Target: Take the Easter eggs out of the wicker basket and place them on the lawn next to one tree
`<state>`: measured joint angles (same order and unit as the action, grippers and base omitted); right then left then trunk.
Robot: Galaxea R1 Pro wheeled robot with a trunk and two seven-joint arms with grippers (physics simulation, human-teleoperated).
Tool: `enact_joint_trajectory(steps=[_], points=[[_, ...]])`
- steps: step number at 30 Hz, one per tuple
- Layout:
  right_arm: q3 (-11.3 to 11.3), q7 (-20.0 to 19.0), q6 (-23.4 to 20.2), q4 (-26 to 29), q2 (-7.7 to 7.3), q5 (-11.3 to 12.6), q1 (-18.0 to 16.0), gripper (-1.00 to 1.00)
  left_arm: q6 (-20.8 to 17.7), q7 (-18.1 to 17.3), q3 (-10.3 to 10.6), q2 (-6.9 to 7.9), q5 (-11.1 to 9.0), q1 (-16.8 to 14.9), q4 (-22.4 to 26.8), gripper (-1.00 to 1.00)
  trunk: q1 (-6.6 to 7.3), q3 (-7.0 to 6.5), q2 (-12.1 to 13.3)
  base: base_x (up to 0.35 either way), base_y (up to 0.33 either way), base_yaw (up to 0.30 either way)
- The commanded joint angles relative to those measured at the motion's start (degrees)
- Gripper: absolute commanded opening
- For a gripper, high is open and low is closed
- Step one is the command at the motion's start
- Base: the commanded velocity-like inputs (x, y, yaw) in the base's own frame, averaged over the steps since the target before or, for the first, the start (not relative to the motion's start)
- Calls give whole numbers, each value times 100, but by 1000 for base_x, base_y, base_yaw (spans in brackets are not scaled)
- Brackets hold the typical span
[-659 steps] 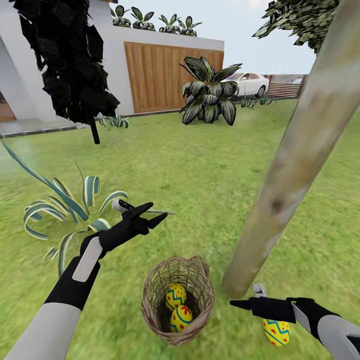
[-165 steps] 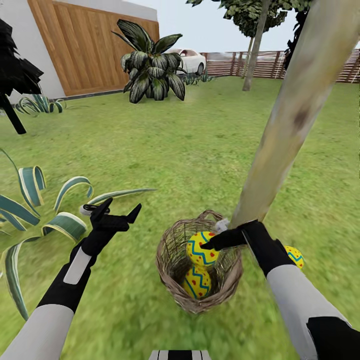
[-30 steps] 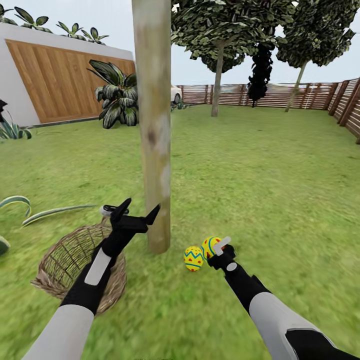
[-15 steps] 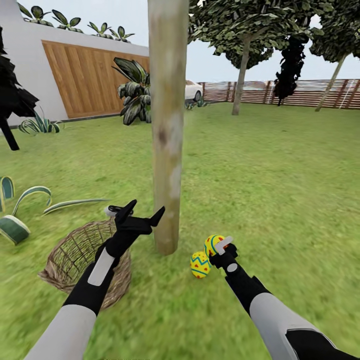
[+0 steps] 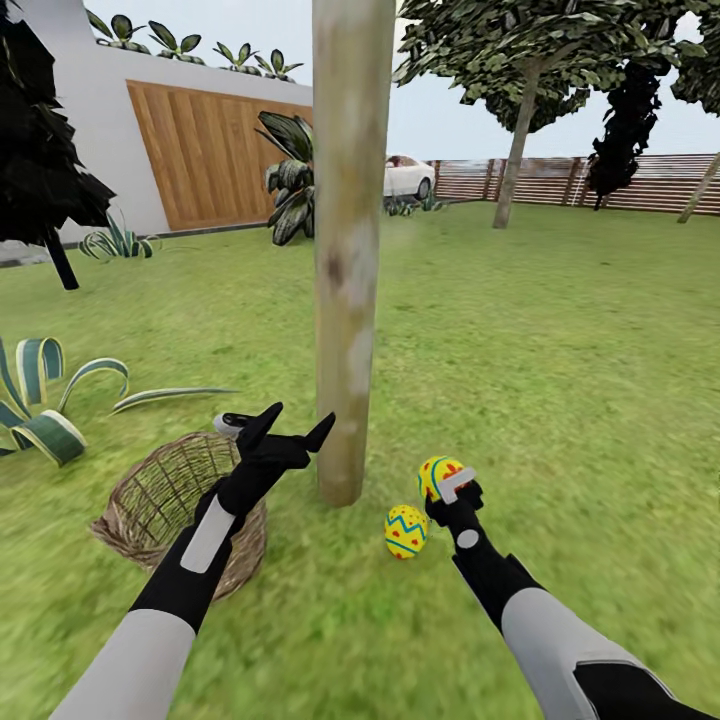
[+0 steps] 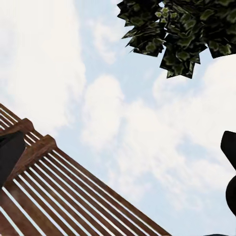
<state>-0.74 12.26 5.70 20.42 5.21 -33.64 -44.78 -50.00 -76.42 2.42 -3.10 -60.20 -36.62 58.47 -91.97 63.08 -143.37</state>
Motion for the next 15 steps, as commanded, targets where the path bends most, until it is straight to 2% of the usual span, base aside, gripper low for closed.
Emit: enact_joint_trajectory(steps=[1, 3, 4, 6, 7, 8, 15], points=[[-16, 75, 10, -42, -1, 6, -4, -100, -54, -3, 9, 2, -36, -3, -2, 100, 1, 5, -2, 0, -2, 0], [-58, 89, 4, -222, -12, 27, -11, -100, -54, -3, 12, 2, -38, -3, -2, 100, 1, 5, -2, 0, -1, 0], [-194, 106, 3, -308, -17, 31, -22, -100, -54, -4, 12, 2, -38, -3, -2, 100, 1, 5, -2, 0, 0, 0], [-740, 116, -11, -368, -20, 31, -29, -100, -58, -2, 12, 2, -37, -3, 4, 100, 1, 5, -2, 27, -42, 0], [-921, 118, -18, -384, -20, 27, -30, -100, -61, -3, 12, 2, -36, -3, 8, 100, 1, 5, -2, 95, -214, 0], [-998, 118, -29, -393, -15, 26, -30, -100, -62, -3, 12, 2, -36, -3, 7, 100, 1, 5, -2, 112, -274, 0], [-1059, 124, -76, -397, -16, 30, -30, -100, -61, -2, 12, 2, -36, -3, 10, 100, 1, 5, -2, 150, -296, 0]])
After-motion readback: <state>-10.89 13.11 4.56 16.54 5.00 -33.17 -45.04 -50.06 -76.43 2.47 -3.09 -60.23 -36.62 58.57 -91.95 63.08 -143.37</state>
